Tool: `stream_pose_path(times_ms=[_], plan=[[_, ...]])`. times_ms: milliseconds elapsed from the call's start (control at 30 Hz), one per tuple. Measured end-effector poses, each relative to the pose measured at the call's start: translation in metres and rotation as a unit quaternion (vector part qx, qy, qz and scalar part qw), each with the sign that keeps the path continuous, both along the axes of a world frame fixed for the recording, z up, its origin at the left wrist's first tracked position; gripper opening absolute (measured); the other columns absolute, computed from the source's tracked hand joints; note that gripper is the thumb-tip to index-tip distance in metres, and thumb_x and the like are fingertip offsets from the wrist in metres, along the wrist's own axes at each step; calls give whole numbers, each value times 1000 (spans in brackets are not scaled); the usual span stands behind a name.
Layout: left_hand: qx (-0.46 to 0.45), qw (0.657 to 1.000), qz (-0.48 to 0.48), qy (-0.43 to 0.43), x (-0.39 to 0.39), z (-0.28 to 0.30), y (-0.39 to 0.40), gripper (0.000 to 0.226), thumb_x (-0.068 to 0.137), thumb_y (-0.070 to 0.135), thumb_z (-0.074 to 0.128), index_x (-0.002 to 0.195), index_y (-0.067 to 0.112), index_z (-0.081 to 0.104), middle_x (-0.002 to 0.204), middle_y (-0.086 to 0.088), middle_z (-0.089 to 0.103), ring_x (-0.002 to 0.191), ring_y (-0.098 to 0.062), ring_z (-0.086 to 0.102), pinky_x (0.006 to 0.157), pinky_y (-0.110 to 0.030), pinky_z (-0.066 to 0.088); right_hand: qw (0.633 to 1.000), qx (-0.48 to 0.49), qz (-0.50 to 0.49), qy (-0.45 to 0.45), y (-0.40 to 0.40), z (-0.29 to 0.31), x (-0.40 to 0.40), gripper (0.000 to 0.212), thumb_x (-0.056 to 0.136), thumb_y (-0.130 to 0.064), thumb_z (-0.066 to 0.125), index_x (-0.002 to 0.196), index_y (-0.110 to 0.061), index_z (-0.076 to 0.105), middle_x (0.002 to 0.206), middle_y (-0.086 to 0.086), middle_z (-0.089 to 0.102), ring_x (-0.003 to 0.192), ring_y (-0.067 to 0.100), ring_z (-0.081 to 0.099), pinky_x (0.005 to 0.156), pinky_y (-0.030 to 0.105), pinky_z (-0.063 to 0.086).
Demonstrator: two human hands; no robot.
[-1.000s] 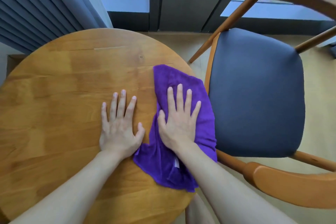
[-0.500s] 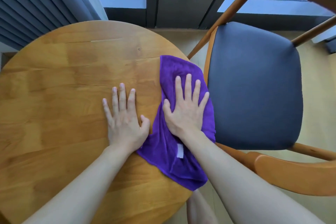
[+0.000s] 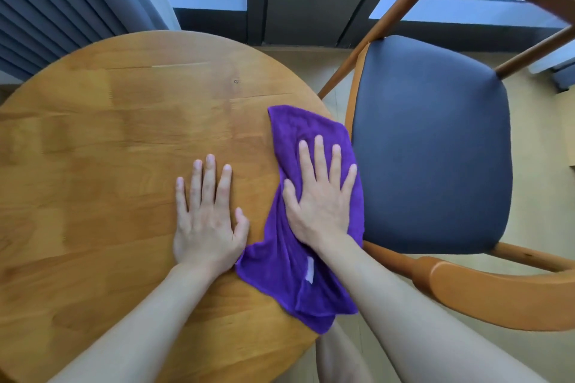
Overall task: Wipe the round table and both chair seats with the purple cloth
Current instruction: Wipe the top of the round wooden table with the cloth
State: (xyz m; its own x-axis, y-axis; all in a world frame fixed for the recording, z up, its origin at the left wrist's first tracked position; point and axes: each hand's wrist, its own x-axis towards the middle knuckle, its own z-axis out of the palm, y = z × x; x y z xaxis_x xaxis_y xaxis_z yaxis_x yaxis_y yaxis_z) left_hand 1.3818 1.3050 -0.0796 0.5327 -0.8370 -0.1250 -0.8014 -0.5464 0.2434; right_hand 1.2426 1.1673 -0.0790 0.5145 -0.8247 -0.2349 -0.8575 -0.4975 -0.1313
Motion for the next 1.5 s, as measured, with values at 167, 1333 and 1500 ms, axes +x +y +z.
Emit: stream_pose_path(times_ms=[167, 1333, 1500], plan=[[-2, 1000, 4, 2, -1, 2, -2, 79, 85, 38, 40, 158, 9, 32, 171, -13, 13, 159, -29, 7, 127, -55, 6, 992, 19, 118, -35, 49, 2, -12, 74, 101, -52, 37, 165, -31, 8, 173, -5, -2, 159, 26, -7, 126, 57, 1], [-34, 999, 32, -11, -4, -2, -2, 79, 83, 41, 41, 158, 16, 36, 171, -6, 18, 159, -22, 11, 128, -49, 7, 980, -10, 197, -36, 55, -8, -40, 76, 97, -49, 40, 165, -26, 14, 173, 2, 4, 159, 32, 0, 125, 61, 5], [-32, 999, 44, 0, -3, 0, -3, 79, 84, 46, 41, 159, 22, 33, 171, -1, 18, 159, -17, 9, 128, -46, 7, 961, -3, 273, -54, 48, -5, -76, 75, 95, -53, 45, 163, -30, 22, 172, -4, 13, 159, 28, 11, 124, 59, 14]])
